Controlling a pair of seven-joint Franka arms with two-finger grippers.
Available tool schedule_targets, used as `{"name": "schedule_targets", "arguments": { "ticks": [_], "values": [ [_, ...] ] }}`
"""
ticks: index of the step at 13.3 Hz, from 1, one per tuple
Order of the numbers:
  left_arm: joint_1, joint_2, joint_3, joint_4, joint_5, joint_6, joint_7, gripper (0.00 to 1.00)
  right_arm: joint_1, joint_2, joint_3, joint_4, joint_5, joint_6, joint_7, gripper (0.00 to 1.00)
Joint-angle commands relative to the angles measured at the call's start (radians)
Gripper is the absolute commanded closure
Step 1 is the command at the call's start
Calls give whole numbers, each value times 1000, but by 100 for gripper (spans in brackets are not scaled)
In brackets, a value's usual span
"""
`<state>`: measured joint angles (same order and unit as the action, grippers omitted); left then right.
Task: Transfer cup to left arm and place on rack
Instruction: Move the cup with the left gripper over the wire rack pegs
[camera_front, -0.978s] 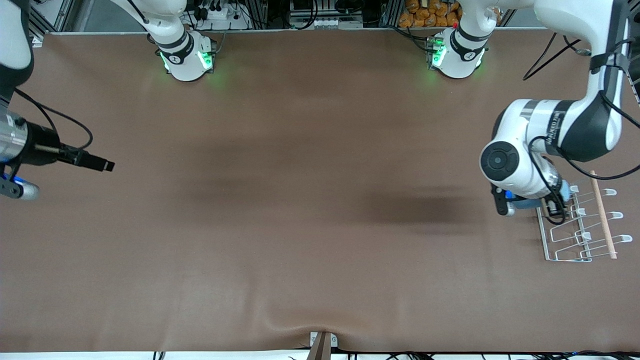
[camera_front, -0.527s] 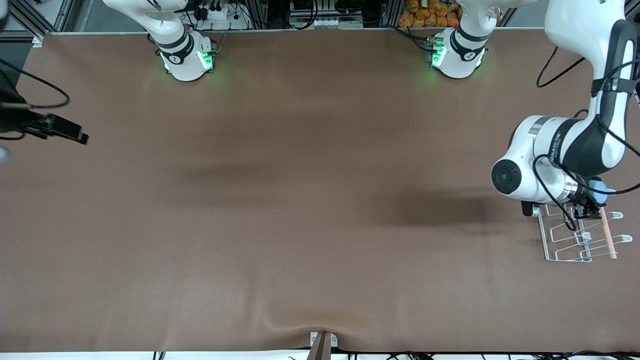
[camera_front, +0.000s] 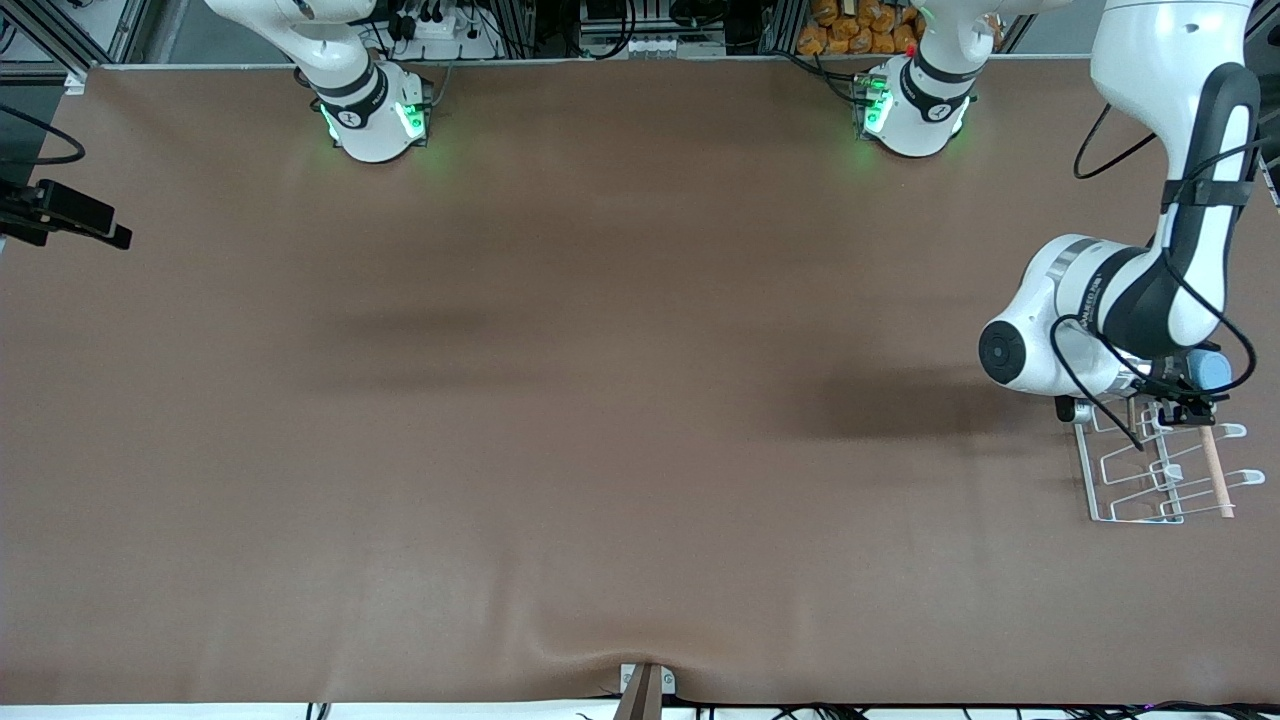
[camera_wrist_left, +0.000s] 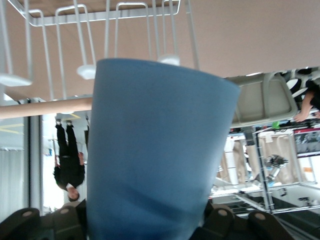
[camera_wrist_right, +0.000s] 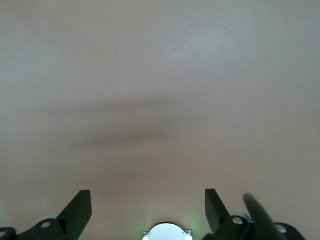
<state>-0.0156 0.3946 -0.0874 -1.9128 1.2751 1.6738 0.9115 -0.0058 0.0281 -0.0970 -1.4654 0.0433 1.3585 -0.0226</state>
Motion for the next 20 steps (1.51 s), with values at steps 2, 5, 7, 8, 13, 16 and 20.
{"name": "schedule_targets", "arguments": {
  "ticks": [2,5,7,8,13,16,20],
  "values": [
    [2,-28,-9,-58,61,-32,-86,85,32,-31,-16,-29,-37,1,12,0],
    [5,-29,-9,-112,119,-32,-148,85,27,-31,-20,-29,-36,-13,33,0],
    [8,-26,-9,-120,125,-32,-175,85,27,-31,-20,-27,-34,-12,33,0],
    [14,-26,-8,-132,156,-32,-190,85,27,-31,-18,-27,-34,-10,33,0],
    [32,-19,-12,-143,196,-29,-235,85,29,-30,-18,-27,-34,-9,33,0],
    [32,4,-12,-166,220,-28,-312,85,30,-30,-18,-27,-34,-7,33,0],
    [42,39,-12,-173,273,-28,-394,83,30,-30,-18,-27,-34,-7,33,0]
  ]
}}
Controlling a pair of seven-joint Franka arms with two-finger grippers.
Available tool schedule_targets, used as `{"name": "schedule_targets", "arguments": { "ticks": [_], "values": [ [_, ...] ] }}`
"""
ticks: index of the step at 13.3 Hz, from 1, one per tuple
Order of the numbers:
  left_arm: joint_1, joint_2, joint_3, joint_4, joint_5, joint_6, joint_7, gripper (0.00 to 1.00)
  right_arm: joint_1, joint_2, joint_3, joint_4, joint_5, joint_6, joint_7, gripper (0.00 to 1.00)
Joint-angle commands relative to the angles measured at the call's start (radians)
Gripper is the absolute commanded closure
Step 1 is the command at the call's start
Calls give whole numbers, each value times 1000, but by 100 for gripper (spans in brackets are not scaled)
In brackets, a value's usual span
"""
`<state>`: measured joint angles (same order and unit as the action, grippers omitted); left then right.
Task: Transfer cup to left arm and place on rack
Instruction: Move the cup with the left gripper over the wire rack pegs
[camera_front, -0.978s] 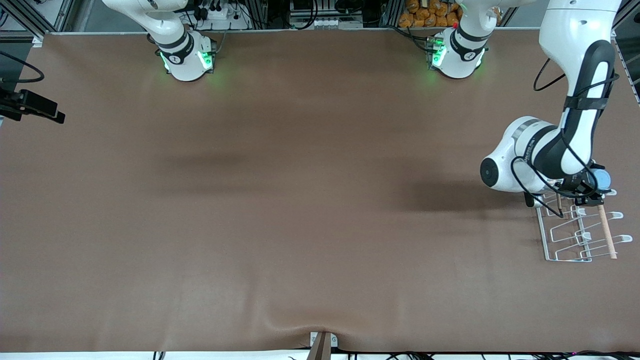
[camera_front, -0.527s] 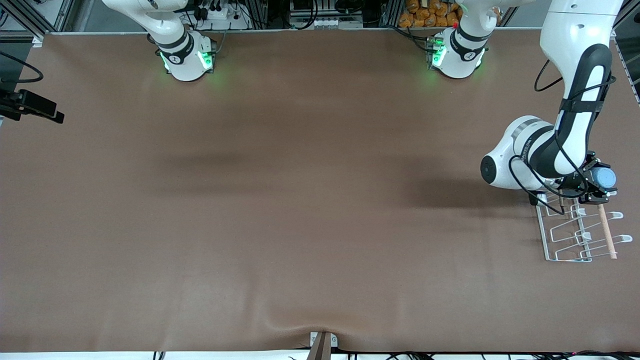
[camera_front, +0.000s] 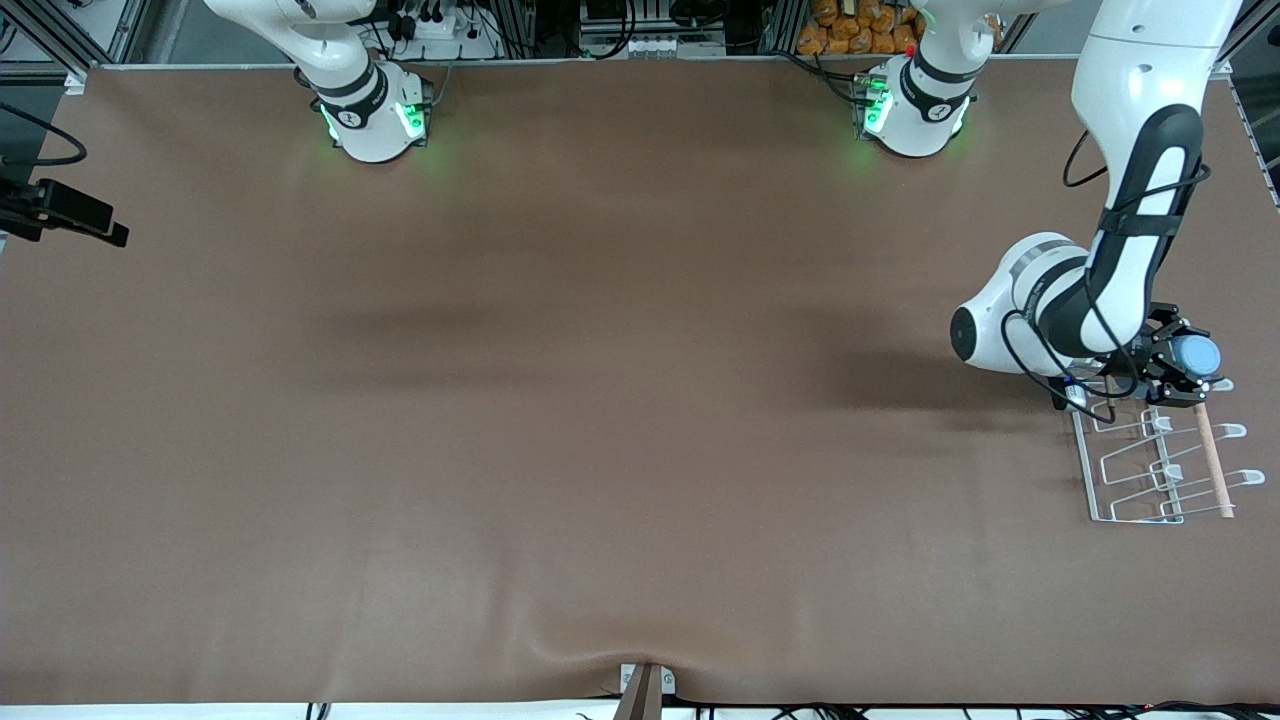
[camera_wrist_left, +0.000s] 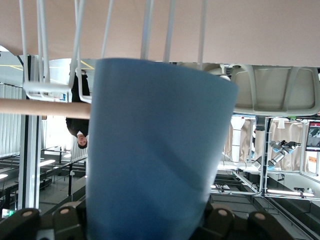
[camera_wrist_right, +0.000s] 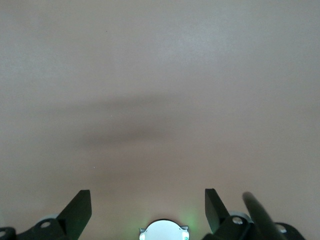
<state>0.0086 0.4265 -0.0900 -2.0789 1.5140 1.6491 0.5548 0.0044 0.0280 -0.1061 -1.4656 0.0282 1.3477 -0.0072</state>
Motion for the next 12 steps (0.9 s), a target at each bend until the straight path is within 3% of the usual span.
{"name": "schedule_targets", "arguments": {
  "ticks": [1,5,6,7,8,12],
  "values": [
    [19,17,-10,-7,34,-2,-44,83,20,-30,-10,-27,-19,2,18,0],
    [19,54,-10,-7,35,5,-107,77,20,-30,-10,-27,-19,4,18,0],
    [18,61,-10,-7,40,5,-117,73,20,-30,-9,-27,-19,4,18,0],
    [19,63,-10,-7,46,5,-118,62,20,-30,-9,-27,-19,4,18,0],
    [19,64,-10,-7,48,6,-119,1,20,-30,-9,-27,-19,4,18,0],
    [21,58,-10,-3,55,23,-119,0,20,-30,-9,-27,-19,2,18,0]
  ]
}}
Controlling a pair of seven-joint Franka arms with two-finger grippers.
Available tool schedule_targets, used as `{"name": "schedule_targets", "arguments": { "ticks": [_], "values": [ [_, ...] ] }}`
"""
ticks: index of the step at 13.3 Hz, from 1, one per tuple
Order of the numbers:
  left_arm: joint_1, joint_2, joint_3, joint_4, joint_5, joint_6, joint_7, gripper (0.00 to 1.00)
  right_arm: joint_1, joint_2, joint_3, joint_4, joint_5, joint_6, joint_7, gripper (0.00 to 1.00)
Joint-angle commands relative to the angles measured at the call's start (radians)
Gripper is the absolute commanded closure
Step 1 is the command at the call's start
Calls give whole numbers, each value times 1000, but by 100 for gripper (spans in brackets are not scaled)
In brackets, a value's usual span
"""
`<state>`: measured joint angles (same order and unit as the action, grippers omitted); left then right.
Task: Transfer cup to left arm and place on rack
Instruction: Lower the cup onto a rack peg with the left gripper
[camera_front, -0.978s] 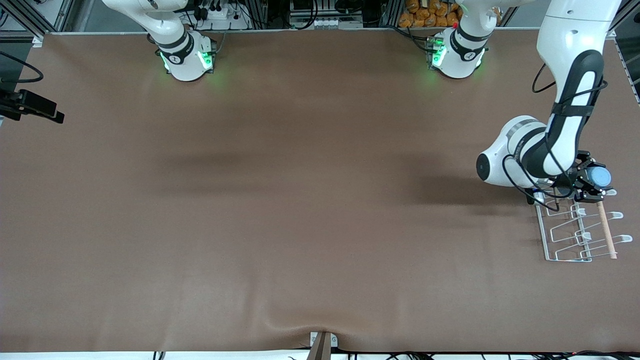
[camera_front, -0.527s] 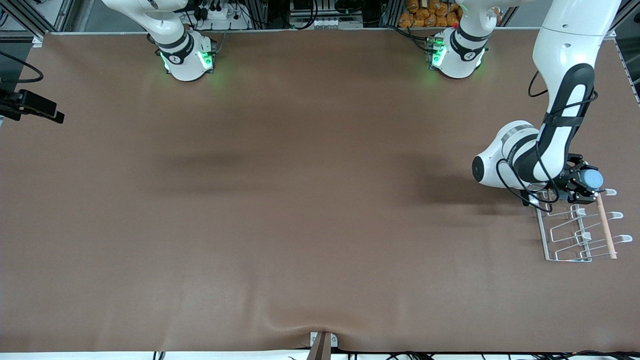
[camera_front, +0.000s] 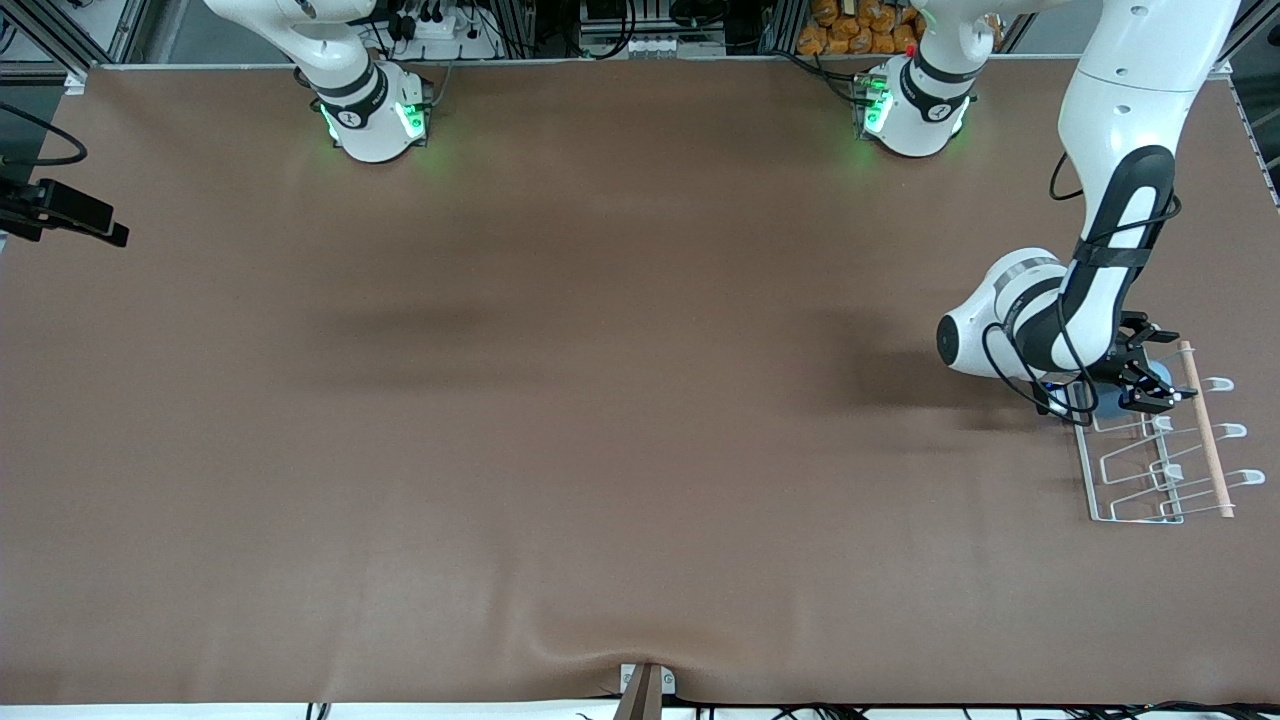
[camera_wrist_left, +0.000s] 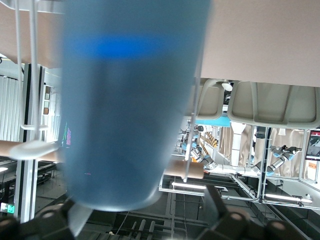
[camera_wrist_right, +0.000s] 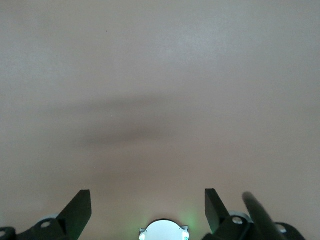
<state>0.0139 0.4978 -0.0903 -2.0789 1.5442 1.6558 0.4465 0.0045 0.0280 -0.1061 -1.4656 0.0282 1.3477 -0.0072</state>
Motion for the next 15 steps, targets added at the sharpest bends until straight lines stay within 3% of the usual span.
{"name": "schedule_targets", "arguments": {
  "ticks": [1,5,10,15],
  "values": [
    [18,-13,-9,2,25,30,-11,0,20,-30,-9,-27,-19,1,18,0],
    [17,-51,-9,22,25,33,-6,0,19,-30,-10,-27,-19,2,18,0],
    [18,-65,-14,115,1,33,14,0,20,-30,-17,-27,-14,4,19,0],
    [-11,-53,-34,331,-283,33,182,0,20,-27,-1,-24,1,7,93,0]
  ]
}}
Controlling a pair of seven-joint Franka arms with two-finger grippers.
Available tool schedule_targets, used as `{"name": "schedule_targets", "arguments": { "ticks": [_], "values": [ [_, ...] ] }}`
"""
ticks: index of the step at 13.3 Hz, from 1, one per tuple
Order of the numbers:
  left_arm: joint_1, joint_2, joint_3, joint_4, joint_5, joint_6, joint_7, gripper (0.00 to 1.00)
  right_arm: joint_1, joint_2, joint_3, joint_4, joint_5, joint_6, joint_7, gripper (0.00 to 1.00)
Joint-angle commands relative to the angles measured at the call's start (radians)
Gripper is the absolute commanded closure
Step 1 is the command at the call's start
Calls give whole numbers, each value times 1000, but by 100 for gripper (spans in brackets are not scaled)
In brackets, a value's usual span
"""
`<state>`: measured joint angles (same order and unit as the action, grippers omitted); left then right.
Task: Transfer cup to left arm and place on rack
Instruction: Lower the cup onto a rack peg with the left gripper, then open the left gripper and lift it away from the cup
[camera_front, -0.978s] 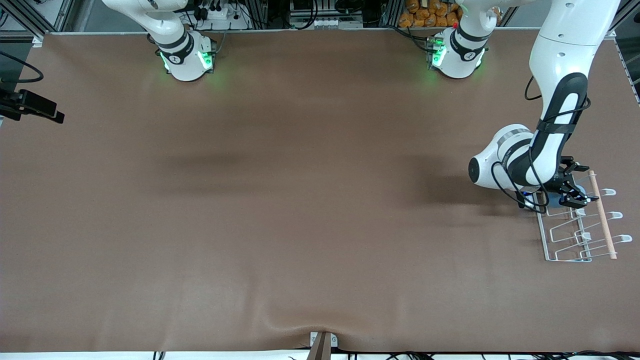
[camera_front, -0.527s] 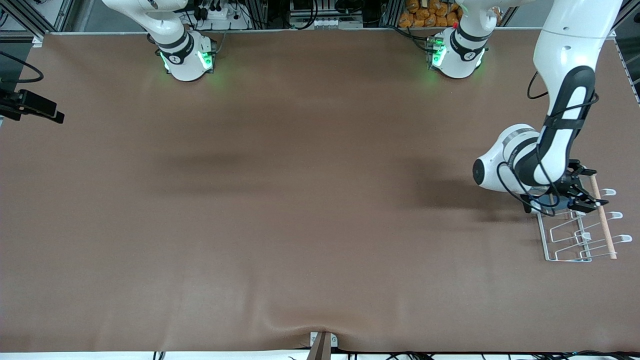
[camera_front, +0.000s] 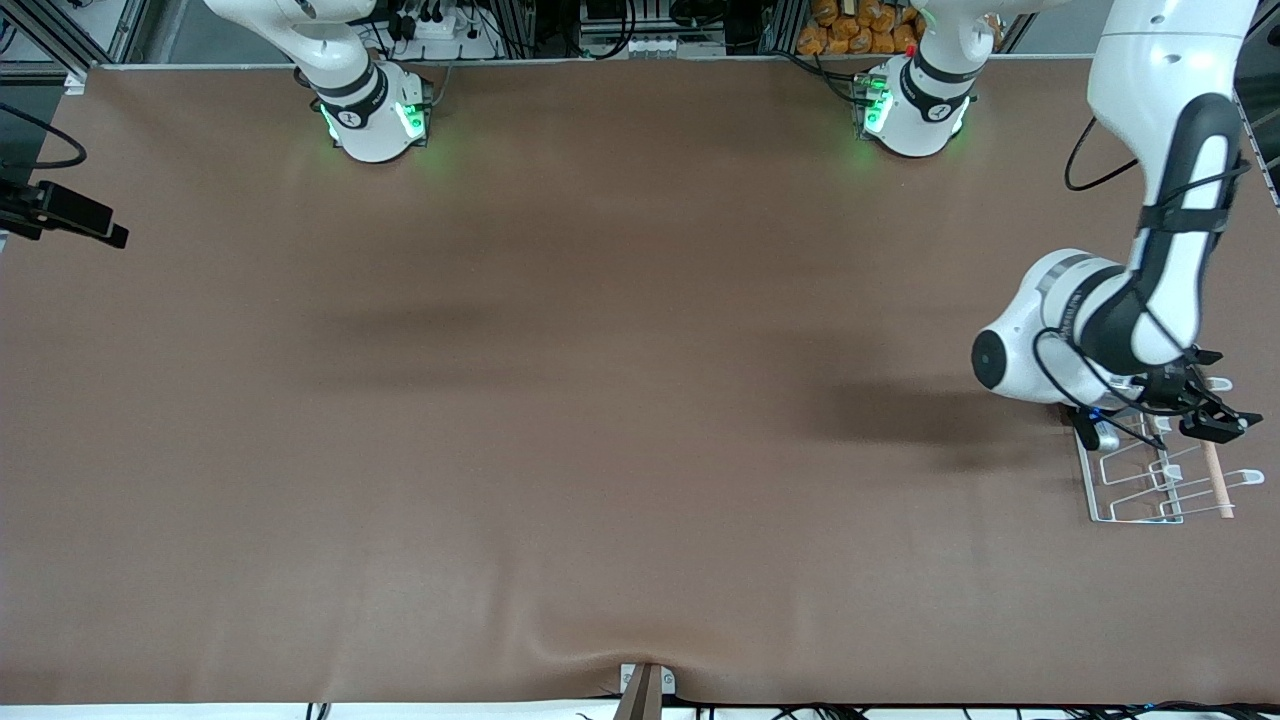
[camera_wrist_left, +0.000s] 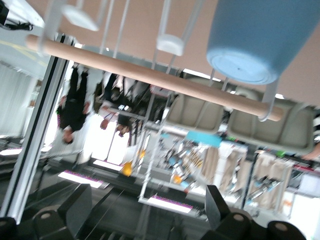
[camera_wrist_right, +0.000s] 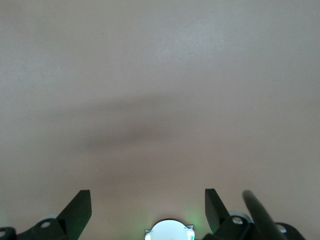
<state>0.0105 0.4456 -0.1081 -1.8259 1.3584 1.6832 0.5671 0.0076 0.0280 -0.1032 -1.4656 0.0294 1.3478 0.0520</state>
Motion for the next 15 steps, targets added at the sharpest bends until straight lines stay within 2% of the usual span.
{"name": "schedule_targets", "arguments": {
  "ticks": [1,4,8,11,13,15],
  "values": [
    [-14,5,-25,123,-148,6,62,0,17,-27,-4,-22,0,13,23,0],
    [-23,10,-65,184,-297,6,62,0,31,-27,-6,-13,-11,33,17,0],
    [-24,13,-67,249,-441,9,60,0,34,-25,-6,-12,-10,70,26,0],
    [-24,12,-65,313,-625,13,54,0,26,-22,-9,-5,-5,77,16,0],
    [-40,13,-67,345,-656,15,47,0,26,-23,-9,8,-11,77,16,0],
    [-43,12,-65,382,-746,18,42,0,26,-23,-10,19,-25,79,14,0]
  ]
}}
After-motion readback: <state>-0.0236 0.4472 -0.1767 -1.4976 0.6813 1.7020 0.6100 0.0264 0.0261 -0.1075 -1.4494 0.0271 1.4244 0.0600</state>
